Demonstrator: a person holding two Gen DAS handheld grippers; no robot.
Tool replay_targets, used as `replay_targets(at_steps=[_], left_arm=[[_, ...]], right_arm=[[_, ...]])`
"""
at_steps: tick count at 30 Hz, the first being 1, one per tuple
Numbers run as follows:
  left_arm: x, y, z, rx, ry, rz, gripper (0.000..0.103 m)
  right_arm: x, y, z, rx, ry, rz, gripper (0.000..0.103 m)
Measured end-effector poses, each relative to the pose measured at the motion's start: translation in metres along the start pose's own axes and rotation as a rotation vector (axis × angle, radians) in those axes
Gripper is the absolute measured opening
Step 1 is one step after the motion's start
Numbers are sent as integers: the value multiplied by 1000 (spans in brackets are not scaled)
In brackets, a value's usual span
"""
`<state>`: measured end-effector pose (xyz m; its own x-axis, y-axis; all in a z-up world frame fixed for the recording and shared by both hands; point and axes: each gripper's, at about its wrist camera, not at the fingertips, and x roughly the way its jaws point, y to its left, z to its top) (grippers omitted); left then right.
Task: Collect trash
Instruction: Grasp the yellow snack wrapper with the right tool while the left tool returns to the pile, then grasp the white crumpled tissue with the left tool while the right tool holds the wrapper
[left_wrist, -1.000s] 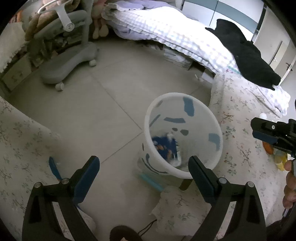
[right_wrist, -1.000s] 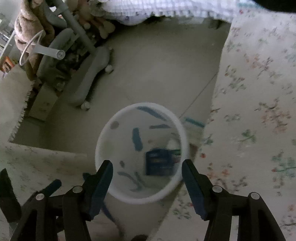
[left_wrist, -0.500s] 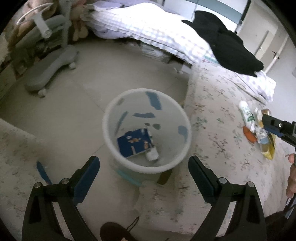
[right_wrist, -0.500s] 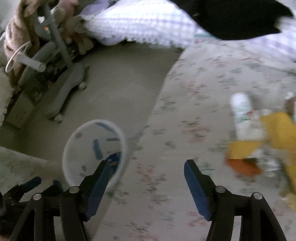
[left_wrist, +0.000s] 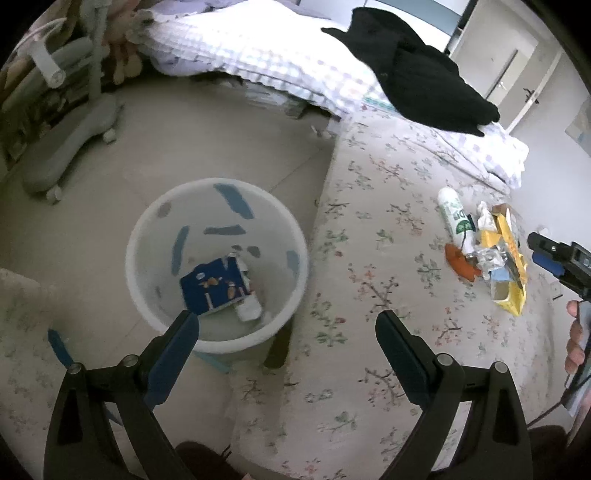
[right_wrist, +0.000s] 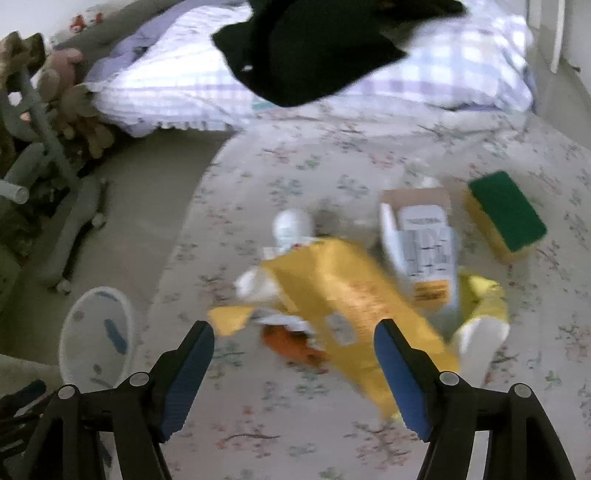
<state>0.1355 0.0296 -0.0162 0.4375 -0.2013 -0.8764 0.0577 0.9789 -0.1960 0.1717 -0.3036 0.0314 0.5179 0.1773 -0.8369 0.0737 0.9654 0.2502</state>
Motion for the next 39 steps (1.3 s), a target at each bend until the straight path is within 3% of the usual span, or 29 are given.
replay_targets(at_steps=[5,15,19,20,24,31,39], left_arm=[[7,-15,3,15,12,-1,98],[18,-37,6,46,27,2,98],[20,-48,8,52,29,-11,98],[20,-52,9,56,28,-16,98],[22,-72,13,85,22,-34,98],[31,-129,31,136,-7,-109,98],[49,-187,38,167,-32,-184,97]], right_arm=[[16,-14,4,-11,41,-37,76],[48,-14,0,-157,106,-197,76],[45,-21,-1,-140,109,-176,68],[42,-22,0,-135,102,-162,61],[25,-31,3,-94,78,-107,55],[-17,-63,4,18,5,-39,54],[-41,-105,-2,87,-31,-60,54]])
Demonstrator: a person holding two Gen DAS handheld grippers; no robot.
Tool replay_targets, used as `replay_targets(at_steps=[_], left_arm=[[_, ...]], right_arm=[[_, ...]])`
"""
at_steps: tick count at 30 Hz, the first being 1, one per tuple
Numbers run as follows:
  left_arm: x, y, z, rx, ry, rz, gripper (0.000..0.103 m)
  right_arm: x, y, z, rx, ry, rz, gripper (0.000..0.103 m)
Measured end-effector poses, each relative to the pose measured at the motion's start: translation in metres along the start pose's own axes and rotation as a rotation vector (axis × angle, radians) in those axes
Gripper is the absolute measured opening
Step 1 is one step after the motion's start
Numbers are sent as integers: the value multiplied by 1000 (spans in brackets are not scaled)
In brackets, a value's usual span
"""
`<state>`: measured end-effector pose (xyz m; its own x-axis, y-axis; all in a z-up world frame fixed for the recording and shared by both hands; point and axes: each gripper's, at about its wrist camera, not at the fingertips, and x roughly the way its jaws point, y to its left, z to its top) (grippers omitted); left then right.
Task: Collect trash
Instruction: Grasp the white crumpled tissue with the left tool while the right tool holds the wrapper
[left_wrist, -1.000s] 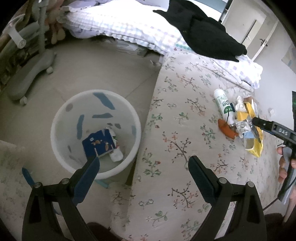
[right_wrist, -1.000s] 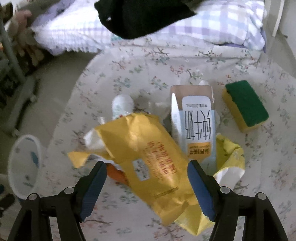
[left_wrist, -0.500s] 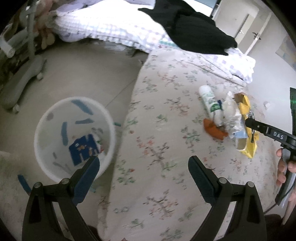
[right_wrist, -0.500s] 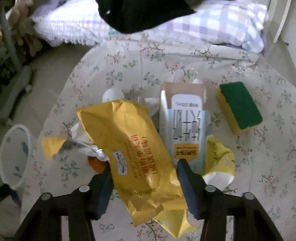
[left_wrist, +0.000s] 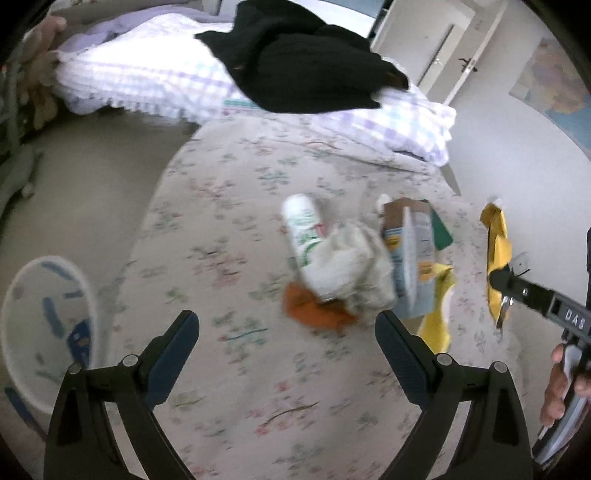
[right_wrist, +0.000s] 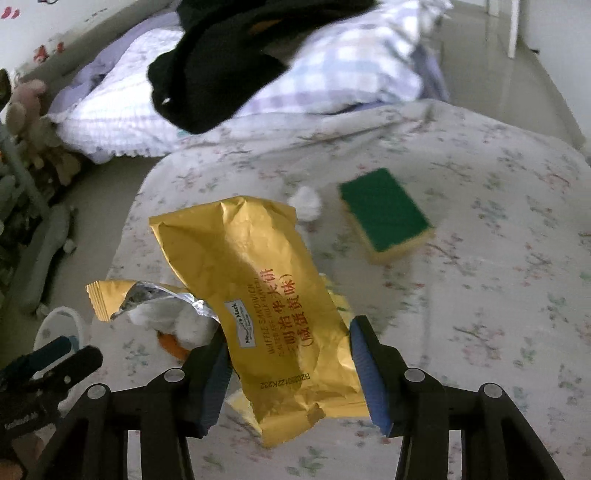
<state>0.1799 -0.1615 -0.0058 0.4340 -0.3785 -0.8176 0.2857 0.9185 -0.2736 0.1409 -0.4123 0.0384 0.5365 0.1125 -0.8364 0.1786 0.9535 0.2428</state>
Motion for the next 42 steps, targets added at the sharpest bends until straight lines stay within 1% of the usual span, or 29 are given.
replay_targets(at_steps=[2,4,5,8,10,11,12,13,15,17,18,23,30,35,38,42], left_arm=[[5,-11,2,5,-15,-24,94],[11,-22,5,15,-35,-51,87],[13,-26,6,21,-43,-60,85],[24,-35,10,36,-59,-76,72],[32,-38,12,34,-53,-81,56],[35,-38,13,29,-51,-83,51],[38,-38,12,24,-48,-85,41],[41,-39,12,22,-42,-87,35],[42,-41,11,28,-40,-95,28],[39,-43,10,43,-52,-90,24],[37,-44,10,49,-58,-93,18],[20,-39,9,37,-79,-122,17],[-16,-29,5,45,-138,-139,17],[-39,-12,0,57,-174,-103,17],[-50,6,-3,52,-183,-71,16],[-61,34,-8,21,-186,-33,17]], right_arm=[[-2,-9,-2,11,2,-7,54],[-3,-21,-3,26,4,-19,54],[-3,-25,-4,30,4,-22,54],[-6,-40,-6,49,6,-34,54],[-6,-46,-8,56,9,-41,54],[-6,-49,-9,59,10,-43,54],[-6,-51,-9,61,13,-45,54],[-6,-53,-10,65,15,-45,54],[-7,-56,-10,68,16,-43,54],[-7,-57,-10,66,13,-43,54],[-7,-57,-9,65,11,-43,54],[-13,-54,-8,63,-2,-35,54],[-22,-32,-7,38,-26,-10,54],[-19,-9,-6,17,-27,13,54],[-14,8,-5,-3,-20,26,54],[-7,31,-5,-40,-12,38,54]])
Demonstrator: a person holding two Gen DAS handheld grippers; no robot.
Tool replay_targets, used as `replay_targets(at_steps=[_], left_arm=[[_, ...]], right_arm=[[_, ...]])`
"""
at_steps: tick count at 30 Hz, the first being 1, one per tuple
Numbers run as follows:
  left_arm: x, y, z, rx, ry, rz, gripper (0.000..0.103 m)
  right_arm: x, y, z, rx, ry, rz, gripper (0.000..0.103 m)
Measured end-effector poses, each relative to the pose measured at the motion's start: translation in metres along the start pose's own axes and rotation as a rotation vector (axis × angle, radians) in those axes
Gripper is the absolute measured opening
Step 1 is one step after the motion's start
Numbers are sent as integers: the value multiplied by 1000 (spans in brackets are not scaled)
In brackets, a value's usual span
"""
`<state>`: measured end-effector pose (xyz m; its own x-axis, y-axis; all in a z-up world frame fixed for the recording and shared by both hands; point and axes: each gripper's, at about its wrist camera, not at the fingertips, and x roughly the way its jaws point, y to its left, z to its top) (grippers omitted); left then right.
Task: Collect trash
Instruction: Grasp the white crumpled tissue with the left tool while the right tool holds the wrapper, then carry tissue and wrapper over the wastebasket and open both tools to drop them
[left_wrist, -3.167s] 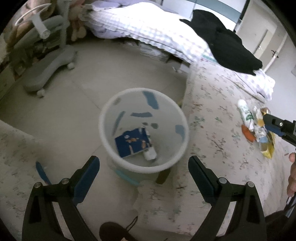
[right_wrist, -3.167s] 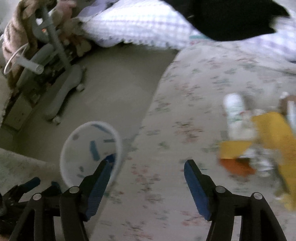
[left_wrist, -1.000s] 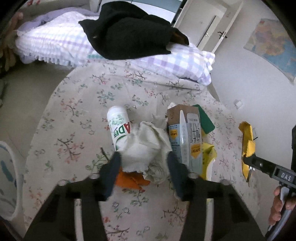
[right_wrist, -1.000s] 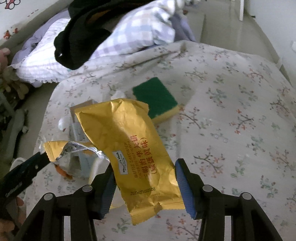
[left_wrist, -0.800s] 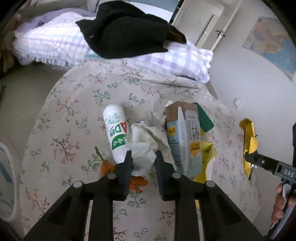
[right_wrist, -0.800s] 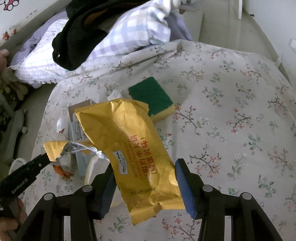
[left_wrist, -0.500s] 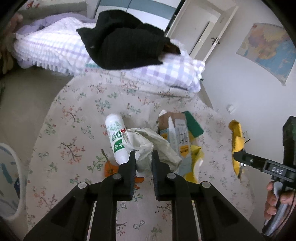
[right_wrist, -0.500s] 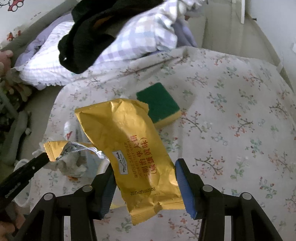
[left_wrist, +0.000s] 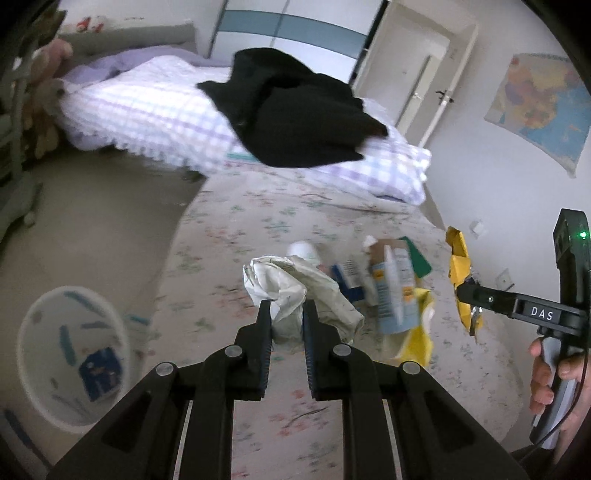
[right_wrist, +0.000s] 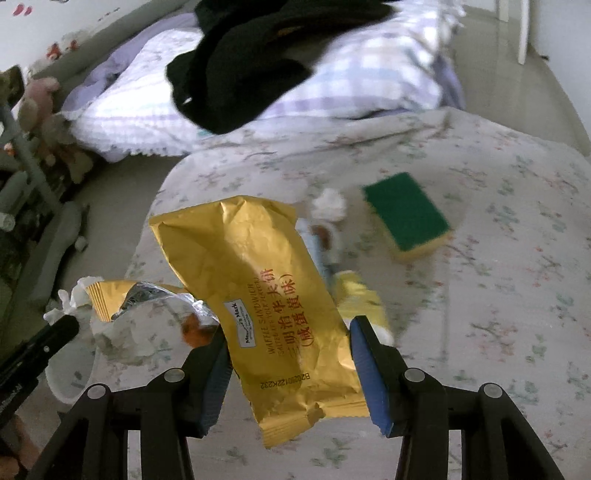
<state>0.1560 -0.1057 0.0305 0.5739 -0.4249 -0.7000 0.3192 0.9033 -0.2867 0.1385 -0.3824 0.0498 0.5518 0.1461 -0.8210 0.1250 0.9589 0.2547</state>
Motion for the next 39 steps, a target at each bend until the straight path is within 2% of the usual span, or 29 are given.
replay_targets(at_steps=[15,24,32,33,35,37,39], left_arm=[[-26,99,-16,-88,7,140,17],[-41,161,-34,-161,29,223,17],[-50,192,-41,-190,34,283,18],[-51,195,-42,-194,35,303,21],[-51,200,-43,-199,63,328,36],[-52,207,-47,-218,81,373,76],[-57,213,-52,-230,78,420,82]], right_arm=[[48,108,1,-117,51,76,54],[86,173,-11,-207,110,111,54],[111,218,-22,-258,150,138,54],[113,225,-24,-263,154,141,54],[118,234,-28,-274,161,146,54],[121,241,-30,-283,167,151,54],[124,248,-33,-292,172,154,54]])
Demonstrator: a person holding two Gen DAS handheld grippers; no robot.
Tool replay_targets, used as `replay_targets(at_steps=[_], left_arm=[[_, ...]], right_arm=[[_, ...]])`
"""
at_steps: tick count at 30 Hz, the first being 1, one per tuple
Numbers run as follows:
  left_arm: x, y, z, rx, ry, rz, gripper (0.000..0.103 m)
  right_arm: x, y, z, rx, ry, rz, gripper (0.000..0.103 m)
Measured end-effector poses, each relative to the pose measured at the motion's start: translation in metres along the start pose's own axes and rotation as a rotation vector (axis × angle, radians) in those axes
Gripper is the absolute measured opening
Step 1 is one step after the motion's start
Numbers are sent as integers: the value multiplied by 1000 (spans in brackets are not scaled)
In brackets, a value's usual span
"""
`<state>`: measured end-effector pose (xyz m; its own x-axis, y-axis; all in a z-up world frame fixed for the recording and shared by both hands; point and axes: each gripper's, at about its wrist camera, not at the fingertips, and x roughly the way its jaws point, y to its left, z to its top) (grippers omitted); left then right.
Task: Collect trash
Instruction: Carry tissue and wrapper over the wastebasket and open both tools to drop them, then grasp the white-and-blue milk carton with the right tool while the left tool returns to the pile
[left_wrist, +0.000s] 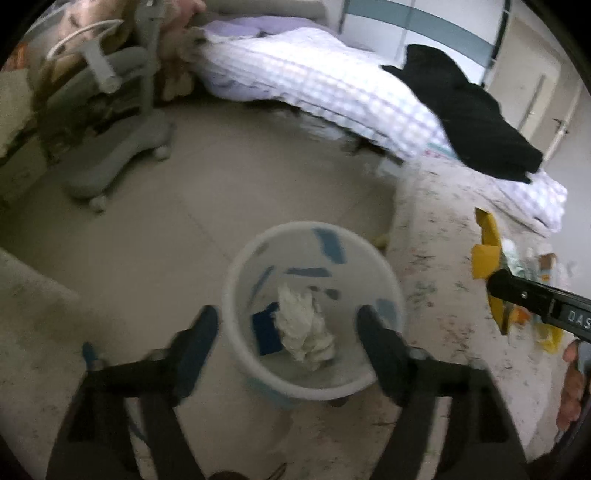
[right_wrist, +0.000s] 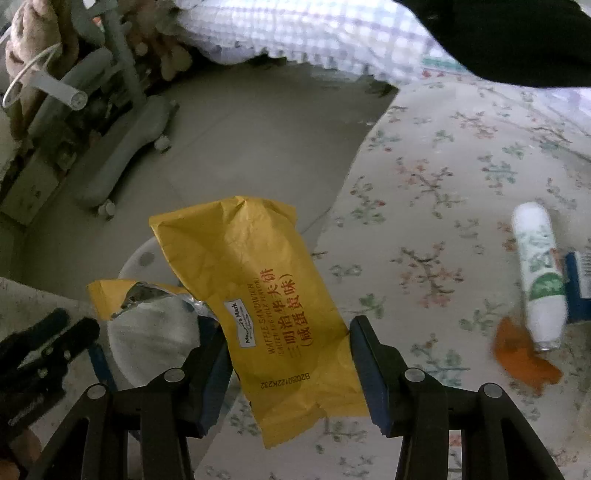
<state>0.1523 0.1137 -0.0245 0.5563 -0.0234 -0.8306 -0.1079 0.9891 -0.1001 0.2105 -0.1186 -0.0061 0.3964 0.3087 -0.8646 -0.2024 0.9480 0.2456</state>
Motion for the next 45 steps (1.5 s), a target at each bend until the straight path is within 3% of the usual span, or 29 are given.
replay_targets(at_steps=[6,18,19,21,22,27,38,45], left_arm=[[-6,20,-5,-8,2,73,85],[-13,45,-8,-31,5,109,86],[-13,47,-8,-35,7,109,86],[-12,48,-8,-40,8,111,86],[-13,49,-8,-42,8,111,86],[-15,46,-9,-40,3,105,86],[-21,22,-6,-15,4,57,86],[-23,-3,-8,9,13,11,86]], right_arm=[[14,19,1,-27,24,7,54],[41,56,1,-88,37,38,56],[41,58,2,-96,24,53,57],[40,65,4,-107,-10,101,76],[39,67,4,-104,-21,102,79],[35,70,4,-113,-33,88,80],[0,40,-2,-104,-64,25,80],[-36,-14,-14,-61,-90,-60,80]])
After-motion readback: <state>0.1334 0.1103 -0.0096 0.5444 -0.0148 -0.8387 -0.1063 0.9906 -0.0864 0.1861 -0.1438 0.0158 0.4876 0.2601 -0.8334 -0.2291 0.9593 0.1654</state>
